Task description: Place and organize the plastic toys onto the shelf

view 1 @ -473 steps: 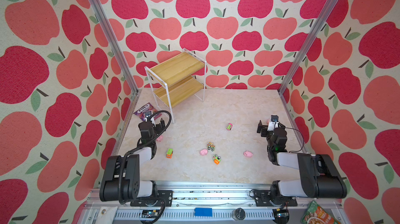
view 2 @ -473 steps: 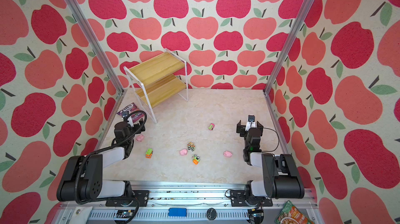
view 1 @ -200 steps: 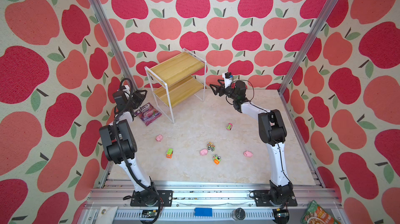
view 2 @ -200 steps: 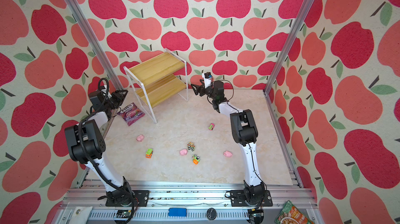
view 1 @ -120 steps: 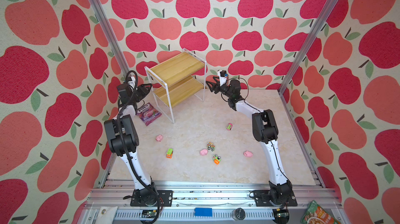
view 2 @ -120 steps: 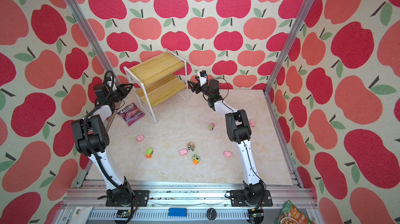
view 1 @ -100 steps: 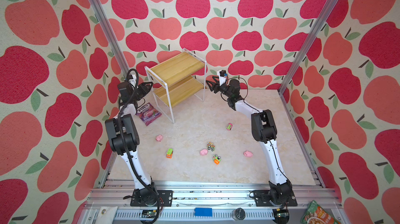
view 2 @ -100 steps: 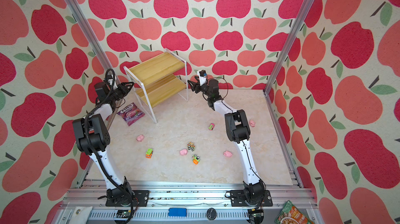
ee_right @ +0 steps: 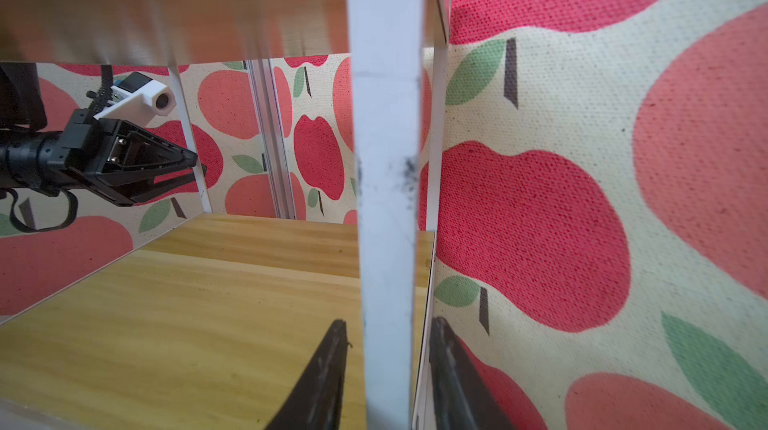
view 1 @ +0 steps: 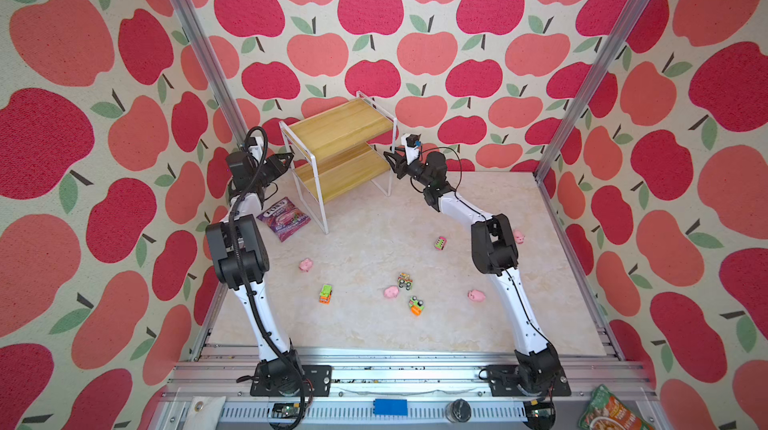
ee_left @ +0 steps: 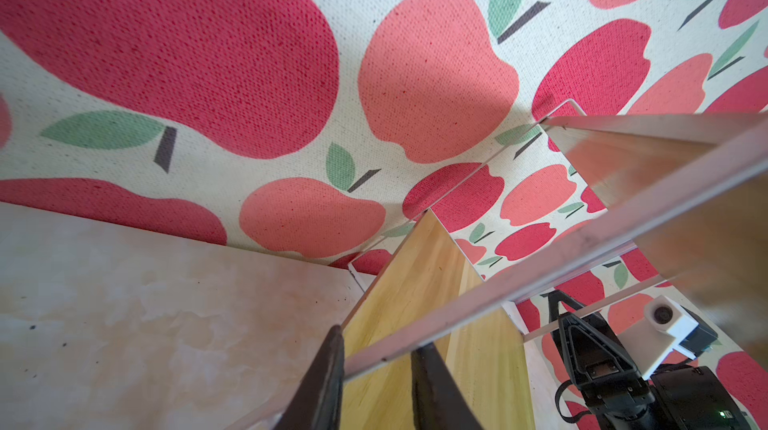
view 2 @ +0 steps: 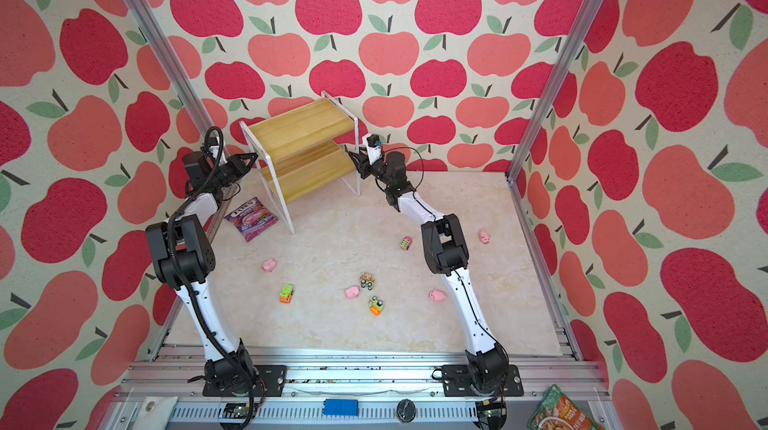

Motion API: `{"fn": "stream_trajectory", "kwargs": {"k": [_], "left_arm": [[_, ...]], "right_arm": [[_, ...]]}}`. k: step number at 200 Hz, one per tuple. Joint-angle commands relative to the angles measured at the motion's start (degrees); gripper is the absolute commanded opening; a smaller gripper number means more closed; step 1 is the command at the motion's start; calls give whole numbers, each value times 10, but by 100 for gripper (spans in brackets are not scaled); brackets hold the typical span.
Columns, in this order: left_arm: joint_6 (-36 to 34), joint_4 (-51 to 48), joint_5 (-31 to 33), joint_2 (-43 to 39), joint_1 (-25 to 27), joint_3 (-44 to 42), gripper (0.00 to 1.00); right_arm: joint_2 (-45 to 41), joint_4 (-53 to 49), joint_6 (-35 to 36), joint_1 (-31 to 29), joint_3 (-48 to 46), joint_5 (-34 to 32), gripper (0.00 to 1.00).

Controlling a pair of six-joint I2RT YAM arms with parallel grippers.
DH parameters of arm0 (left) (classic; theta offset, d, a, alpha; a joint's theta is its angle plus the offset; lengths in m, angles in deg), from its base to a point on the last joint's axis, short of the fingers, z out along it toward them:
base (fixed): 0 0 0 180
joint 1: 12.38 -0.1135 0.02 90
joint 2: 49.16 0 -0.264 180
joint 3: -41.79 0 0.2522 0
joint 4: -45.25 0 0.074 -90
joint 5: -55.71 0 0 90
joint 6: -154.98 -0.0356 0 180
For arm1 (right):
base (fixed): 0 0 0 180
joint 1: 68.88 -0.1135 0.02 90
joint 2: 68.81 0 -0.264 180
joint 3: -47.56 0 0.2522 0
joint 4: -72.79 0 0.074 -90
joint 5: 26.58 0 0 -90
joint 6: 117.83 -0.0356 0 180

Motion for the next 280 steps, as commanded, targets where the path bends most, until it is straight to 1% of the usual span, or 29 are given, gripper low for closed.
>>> {"fn": "stream_trajectory", "kwargs": {"k": [1, 13, 19, 53, 78, 109, 172, 203, 239, 280], "left_arm": [[6, 2, -6, 19, 15, 32, 29], [9, 3, -7, 22, 18, 37, 29], [10, 4, -8, 24, 19, 40, 29], [15, 3, -10, 36, 28, 58, 29], [24, 10, -10, 43, 36, 66, 29], [40, 21, -6, 50, 52, 75, 29], [59, 20, 5, 75, 110, 110, 29], [67, 20, 9, 77, 138, 115, 30], [58, 4, 12, 81, 173, 126, 30], [71, 14, 21, 114, 207, 158, 30]], "right_arm": [[-8, 17, -1, 0, -14, -18, 26], [-22, 34, 4, -3, -39, -28, 15], [-30, 41, 5, -4, -51, -31, 12], [-69, 73, 14, -8, -104, -40, 10], [-104, 93, 27, -11, -150, -60, 7], [-156, 103, 49, -11, -219, -90, 6], [-320, 104, 88, 3, -412, -159, 5], [-404, 88, 105, 6, -497, -188, 4], [-499, 57, 131, 14, -597, -229, 5], [-563, 54, 143, 27, -682, -262, 6]]}}
